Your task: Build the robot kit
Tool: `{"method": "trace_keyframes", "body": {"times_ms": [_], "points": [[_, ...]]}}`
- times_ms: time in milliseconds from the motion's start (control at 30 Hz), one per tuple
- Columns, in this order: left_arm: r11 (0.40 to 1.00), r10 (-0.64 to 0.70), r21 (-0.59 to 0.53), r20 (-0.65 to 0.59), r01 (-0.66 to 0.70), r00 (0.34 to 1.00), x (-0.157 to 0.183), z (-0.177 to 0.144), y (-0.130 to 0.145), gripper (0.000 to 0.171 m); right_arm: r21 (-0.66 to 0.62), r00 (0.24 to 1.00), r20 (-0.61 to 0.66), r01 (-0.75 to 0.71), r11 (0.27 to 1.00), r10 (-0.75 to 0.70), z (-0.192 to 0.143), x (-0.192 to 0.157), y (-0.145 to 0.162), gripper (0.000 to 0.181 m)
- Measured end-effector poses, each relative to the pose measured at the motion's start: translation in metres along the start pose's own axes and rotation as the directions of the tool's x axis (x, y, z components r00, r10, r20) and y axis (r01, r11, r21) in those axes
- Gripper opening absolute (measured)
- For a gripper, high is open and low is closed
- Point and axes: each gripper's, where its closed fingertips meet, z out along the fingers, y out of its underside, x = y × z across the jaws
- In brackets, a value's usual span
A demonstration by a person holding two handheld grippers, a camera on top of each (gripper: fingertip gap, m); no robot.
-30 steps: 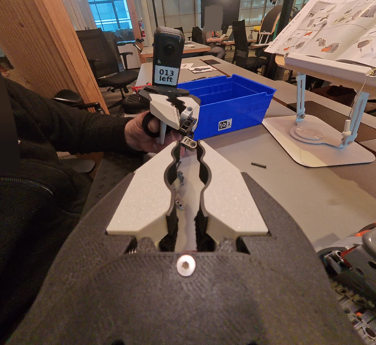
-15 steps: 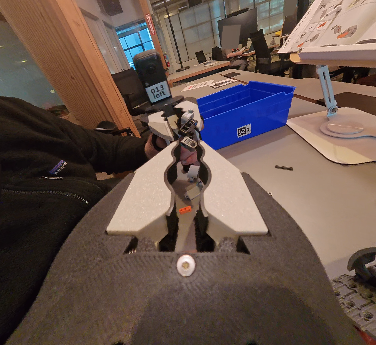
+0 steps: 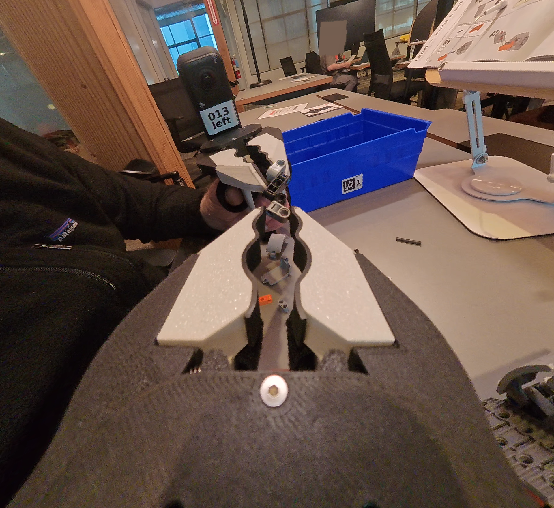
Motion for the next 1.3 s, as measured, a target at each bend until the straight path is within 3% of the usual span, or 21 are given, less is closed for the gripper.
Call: {"method": "trace_keyframes", "body": {"times_ms": [400,500,767,900,1300], "points": [[1.0,-0.005,0.01,-0.004,0.005,1.0,-0.0011,0.0007,-0.0002,0.011,-0.056,0.962,-0.136,0.232,0.971,-0.238,-0.0003,0.0027,-0.0018,0.013],[1.0,-0.017,0.003,-0.009,0.017,1.0,-0.0013,0.0018,0.0011,0.018,-0.097,0.915,-0.205,0.334,0.938,-0.347,-0.0031,0.0067,-0.0032,0.013],[0.995,-0.091,0.036,-0.054,0.093,0.994,-0.0011,-0.0001,-0.0025,0.016,-0.245,0.731,-0.269,0.578,0.778,-0.628,-0.0012,0.0025,-0.001,0.013],[0.993,-0.111,0.041,-0.069,0.114,0.991,-0.0011,-0.0005,-0.0025,0.013,-0.275,0.696,-0.273,0.605,0.747,-0.664,-0.0004,0.0026,0.0004,0.013],[0.991,-0.122,0.042,-0.085,0.126,0.989,0.0007,-0.0005,-0.0027,0.013,-0.279,0.686,-0.271,0.616,0.737,-0.676,-0.0015,0.0023,0.0001,0.014]]}}
